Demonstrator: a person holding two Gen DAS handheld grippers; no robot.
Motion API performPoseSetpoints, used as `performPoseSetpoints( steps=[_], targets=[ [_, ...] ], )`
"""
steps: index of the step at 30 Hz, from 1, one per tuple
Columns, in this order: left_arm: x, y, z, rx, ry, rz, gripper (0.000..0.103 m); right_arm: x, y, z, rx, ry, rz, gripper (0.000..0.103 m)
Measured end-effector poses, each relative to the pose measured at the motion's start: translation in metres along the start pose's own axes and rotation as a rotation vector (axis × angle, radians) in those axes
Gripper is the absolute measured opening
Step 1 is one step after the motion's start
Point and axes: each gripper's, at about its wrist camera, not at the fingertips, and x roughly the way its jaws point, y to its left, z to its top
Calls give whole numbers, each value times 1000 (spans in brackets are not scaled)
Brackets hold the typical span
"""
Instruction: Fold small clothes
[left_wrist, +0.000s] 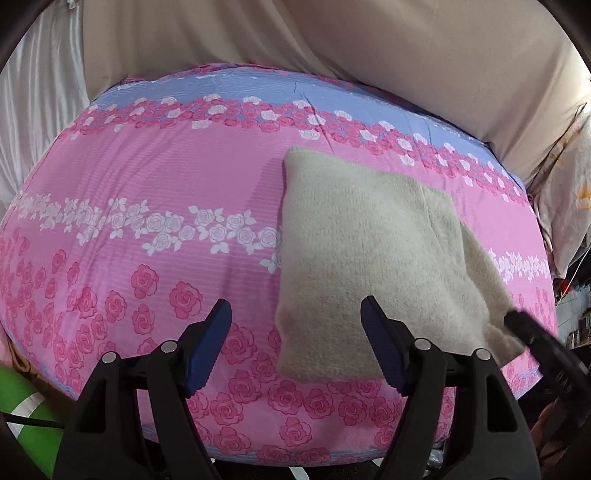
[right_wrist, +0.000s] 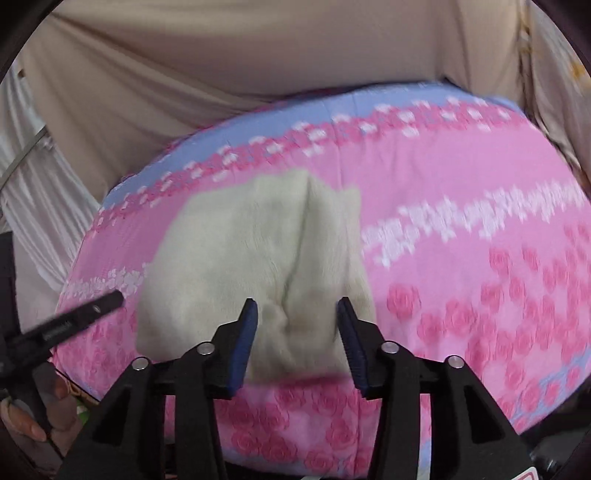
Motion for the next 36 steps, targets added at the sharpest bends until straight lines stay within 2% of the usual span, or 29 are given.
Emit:
performPoseSetpoints(
  steps=[3,5,7,11,12,13,14,19,20,22,25,27,29,32,34,36],
  targets=[
    [-2,-1,-2,1,-6,8,70,1,-8,19,48,-30,0,46],
    [-5,1,-5,0,-14,14,70,4,-11,30,116,-29,78,46],
    [-5,5,-7,-9,-12,23,70,25,-12,39,132,52,126,48],
    [-3,12,-11,-30,4,39,70,76,-9,39,118,160,85,48],
    [-3,12,-11,-31,3,48,70,84,-9,38,133,177,100,46],
    [-3,13,-11,-31,1,55,70,89,-6,38,137,180,126,24],
    [-4,14,-10,-32,-2,57,70,88,-1,38,122,170,128,10],
    [-3,19,-10,-38,2,80,70,16,17,62,6,-85,102,9],
    [-1,20,-10,-39,7,81,70,12,14,65,-1,-107,83,9],
    [1,20,-11,-41,13,86,70,25,0,63,-21,-79,2,9],
    [7,18,-10,-32,22,92,70,84,-31,42,-20,126,-87,11],
    [11,15,-9,-19,32,100,70,71,-35,37,23,89,-49,12],
    [12,14,-10,-8,32,106,70,33,-27,38,6,-8,-32,13],
    [14,12,-12,0,49,92,70,-11,-17,25,-30,-64,6,13],
    [10,9,-16,22,56,55,70,-20,-17,6,-44,-38,26,13],
    [10,5,-22,61,80,35,70,-10,-21,-18,-53,25,3,13]
  ],
)
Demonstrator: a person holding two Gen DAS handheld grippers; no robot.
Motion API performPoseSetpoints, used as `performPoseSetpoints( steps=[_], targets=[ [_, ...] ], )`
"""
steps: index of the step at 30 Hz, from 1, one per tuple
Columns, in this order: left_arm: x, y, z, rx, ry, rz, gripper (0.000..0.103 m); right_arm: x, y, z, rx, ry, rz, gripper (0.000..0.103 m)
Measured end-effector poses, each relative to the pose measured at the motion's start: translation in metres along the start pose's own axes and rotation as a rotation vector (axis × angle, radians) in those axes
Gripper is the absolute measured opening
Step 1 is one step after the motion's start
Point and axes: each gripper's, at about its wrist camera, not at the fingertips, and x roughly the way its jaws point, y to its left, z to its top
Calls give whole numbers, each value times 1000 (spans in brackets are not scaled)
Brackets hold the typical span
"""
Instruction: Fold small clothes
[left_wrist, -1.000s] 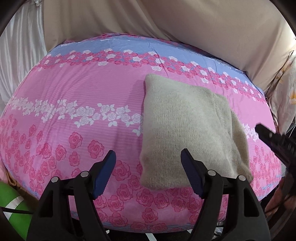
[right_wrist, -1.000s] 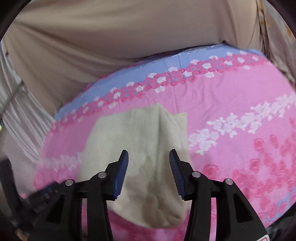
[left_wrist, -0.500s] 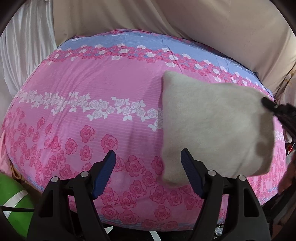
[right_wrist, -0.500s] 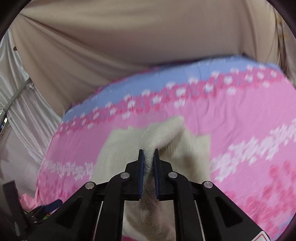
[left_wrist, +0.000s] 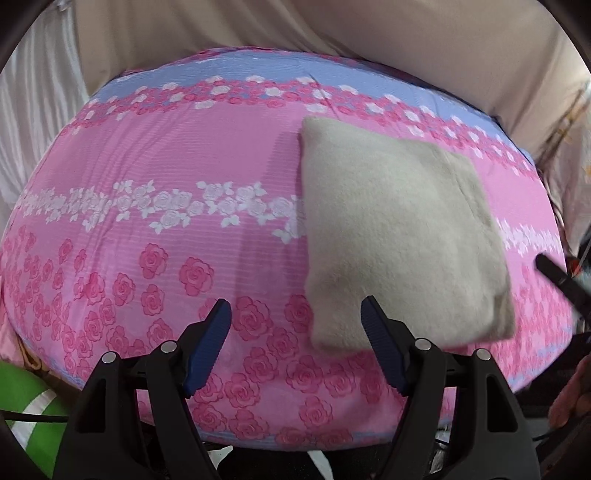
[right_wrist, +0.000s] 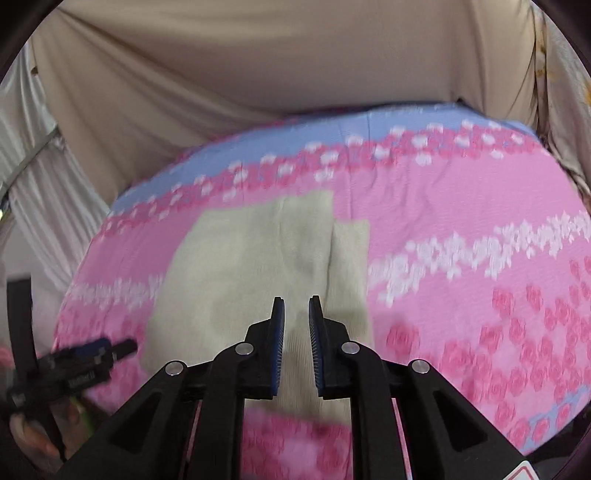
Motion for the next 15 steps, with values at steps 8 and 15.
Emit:
performPoseSetpoints(
  steps=[8,15],
  targets=[
    [35,-22,-32,212,158,5,70,7,-31,-37,193,82,1,48],
    [45,-23,-11,136,46,49,46,40,-37,-24,284,133,140,5]
  ],
)
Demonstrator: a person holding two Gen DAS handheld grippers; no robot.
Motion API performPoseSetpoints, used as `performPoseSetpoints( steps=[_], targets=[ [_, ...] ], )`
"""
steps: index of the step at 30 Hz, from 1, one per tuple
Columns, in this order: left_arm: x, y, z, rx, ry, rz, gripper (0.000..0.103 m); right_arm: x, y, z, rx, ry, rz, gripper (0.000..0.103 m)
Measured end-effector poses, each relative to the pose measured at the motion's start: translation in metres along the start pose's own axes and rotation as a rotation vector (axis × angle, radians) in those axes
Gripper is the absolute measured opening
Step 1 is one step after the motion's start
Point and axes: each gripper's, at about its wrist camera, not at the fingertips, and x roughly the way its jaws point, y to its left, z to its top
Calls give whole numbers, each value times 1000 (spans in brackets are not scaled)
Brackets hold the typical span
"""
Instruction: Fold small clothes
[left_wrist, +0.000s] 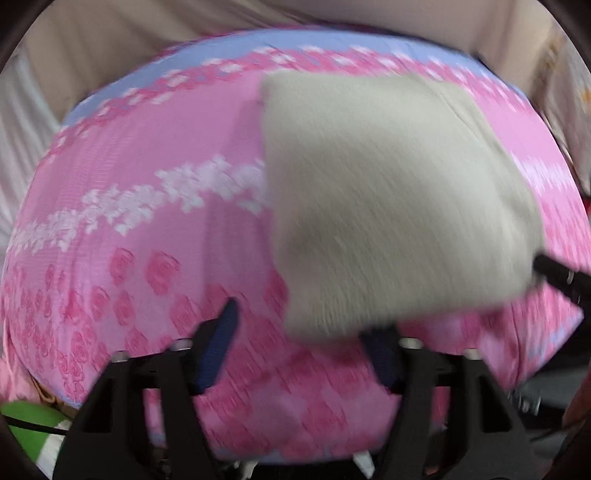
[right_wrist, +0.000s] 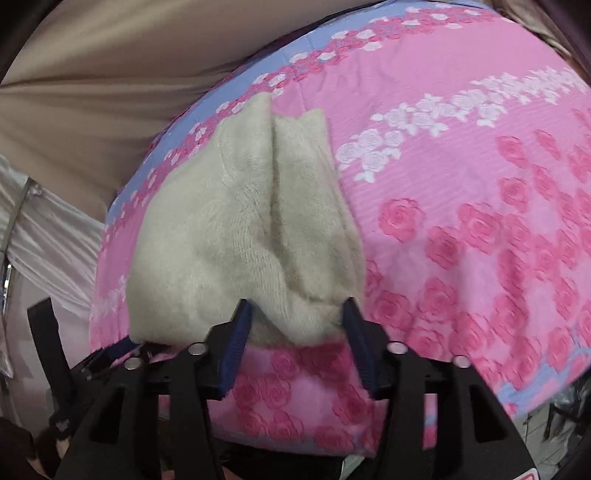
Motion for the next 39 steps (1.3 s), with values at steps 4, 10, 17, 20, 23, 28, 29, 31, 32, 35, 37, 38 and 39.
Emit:
performPoseSetpoints(
  steps=[4,10,17,20,23,28,29,31,32,35,37,38,39],
  targets=[
    [-14,21,9,-92,-16,-39,28,-47,45,15,-132,-152,55,4],
    [15,24,-4,-103,90,-10,38,19,3,-11,-167,35,-160,3],
    [-36,35,-7,-93,31,-88,45,-31,28,-8,-183,-100,-174,6],
    [-53,36,4,-102,-36,-73,53,-35,49,6,-203,-124,-104,8],
    [-46,33,21,-122,-59,-80,55,-13,69,12,-279,-103,-99,7],
    [-2,17,29,-109,7,-59,57,41,56,17,-298,22,-214,0],
    [2,16,29,-110,20,-52,57,32,61,19,-297,3,-205,0],
    [0,15,31,-113,15,-34,60,12,78,18,-332,-48,-183,2],
    [-1,14,31,-113,11,-27,60,6,85,17,-356,-64,-173,2],
    [1,13,31,-108,16,-14,62,21,93,15,-423,-45,-208,2],
    [1,12,30,-106,15,-10,62,57,82,13,-439,45,-268,0],
    [1,12,31,-105,17,-12,63,64,76,13,-421,54,-264,0],
    [2,11,30,-104,19,-12,63,59,77,16,-399,43,-248,0]
  ],
)
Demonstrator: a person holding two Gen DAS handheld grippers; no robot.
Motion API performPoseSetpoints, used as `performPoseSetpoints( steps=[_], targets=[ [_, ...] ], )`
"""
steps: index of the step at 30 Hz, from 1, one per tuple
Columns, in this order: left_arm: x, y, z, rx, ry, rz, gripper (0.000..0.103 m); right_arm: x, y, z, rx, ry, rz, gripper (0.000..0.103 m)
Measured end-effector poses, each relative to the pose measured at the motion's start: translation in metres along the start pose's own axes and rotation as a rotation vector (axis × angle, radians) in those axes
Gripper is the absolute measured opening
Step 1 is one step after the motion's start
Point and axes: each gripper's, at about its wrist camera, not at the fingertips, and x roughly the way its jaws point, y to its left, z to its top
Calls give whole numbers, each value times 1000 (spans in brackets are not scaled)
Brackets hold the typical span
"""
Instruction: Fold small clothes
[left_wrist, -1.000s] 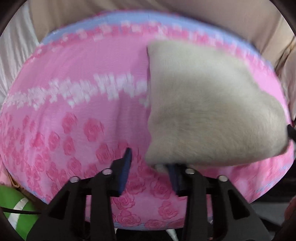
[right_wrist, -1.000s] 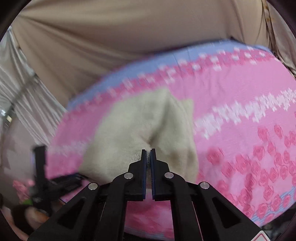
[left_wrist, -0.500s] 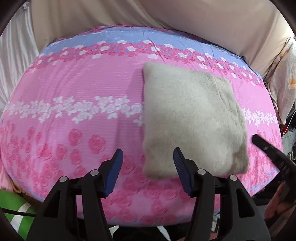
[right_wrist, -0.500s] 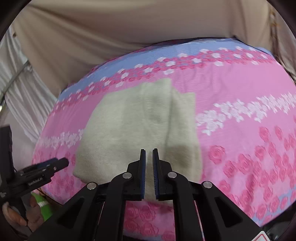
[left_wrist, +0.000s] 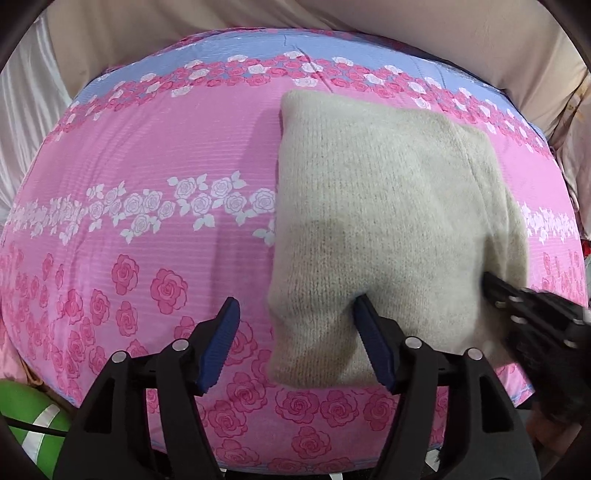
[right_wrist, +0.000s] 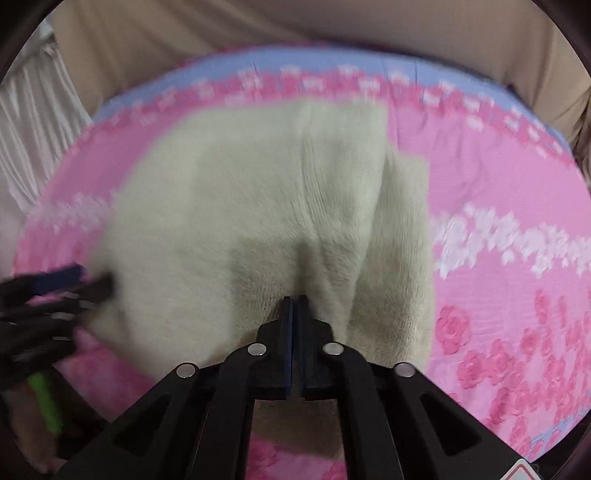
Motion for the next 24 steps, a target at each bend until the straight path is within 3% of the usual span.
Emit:
performPoseSetpoints(
  steps=[5,7,10,11,15,19,24],
  targets=[
    [-1,2,-2,-4,-11,15,66,-44,22,22,-40,-128,41,1],
    [-1,3,-2,-8,-11,16,67,-31,30,28,-76,-109,33,1],
    [-1,2,-1,-11,-9,14,67,14,22,25,-105,-23,-50,0],
    [-2,2,-1,-13,-9,8,67,17,15,26,-80,-20,-23,0],
    [-18,7,0,-34,-44,-8,66,-28,-2,24,37,-81,37,3],
    [-25,27,6,-132,-40,-60,66,-55,-29,2,147,-86,73,22],
    [-19,35,9,-167,-13,-64,66,-35,-51,-12,313,-16,195,41]
  ],
)
